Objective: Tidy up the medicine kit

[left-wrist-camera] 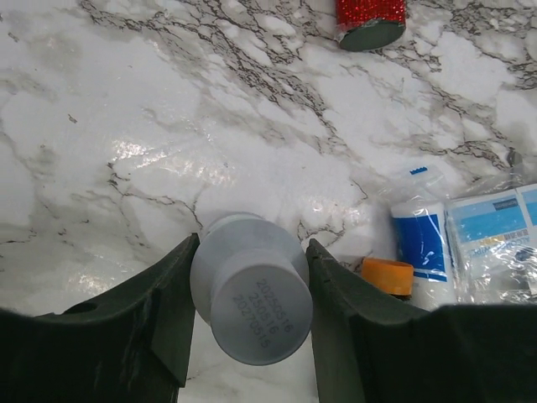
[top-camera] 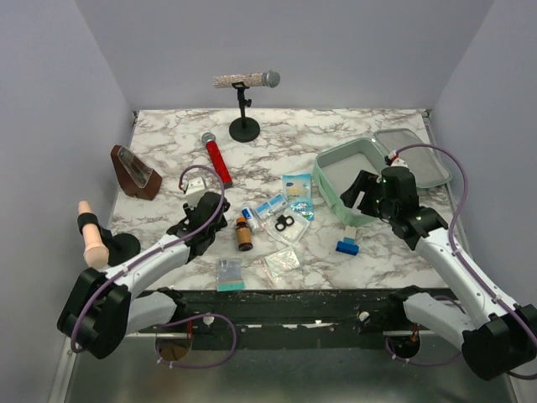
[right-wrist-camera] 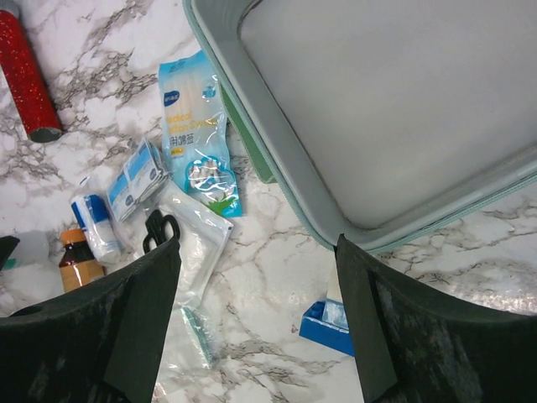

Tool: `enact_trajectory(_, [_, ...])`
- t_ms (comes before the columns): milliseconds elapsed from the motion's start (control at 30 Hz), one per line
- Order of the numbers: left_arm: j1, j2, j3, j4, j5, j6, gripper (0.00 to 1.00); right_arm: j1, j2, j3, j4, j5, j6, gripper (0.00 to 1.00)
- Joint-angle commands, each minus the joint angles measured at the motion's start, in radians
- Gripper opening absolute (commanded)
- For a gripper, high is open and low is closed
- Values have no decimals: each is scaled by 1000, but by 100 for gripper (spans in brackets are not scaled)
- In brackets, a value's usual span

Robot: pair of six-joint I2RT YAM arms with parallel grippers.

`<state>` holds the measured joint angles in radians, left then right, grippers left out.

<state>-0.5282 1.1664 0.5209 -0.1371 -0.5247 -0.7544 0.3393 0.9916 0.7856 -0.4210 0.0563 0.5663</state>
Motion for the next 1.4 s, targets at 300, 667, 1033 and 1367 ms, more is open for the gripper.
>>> enact_trajectory(300, [-84, -70, 345, -80, 250, 173, 22, 15, -76, -19, -48, 0, -36, 82])
enact_trajectory(667, [-207, 678, 1340, -471, 523, 357, 16, 20, -156, -6, -148, 76, -56, 82])
enact_trajectory(1033, [-227, 1144, 1940, -638, 700, 432, 16, 21, -202, -45, -151, 83, -37, 82])
enact_trajectory(1367, [-259, 1210, 1884, -515, 680, 460, 19, 21, -206, -66, -145, 102, -36, 82])
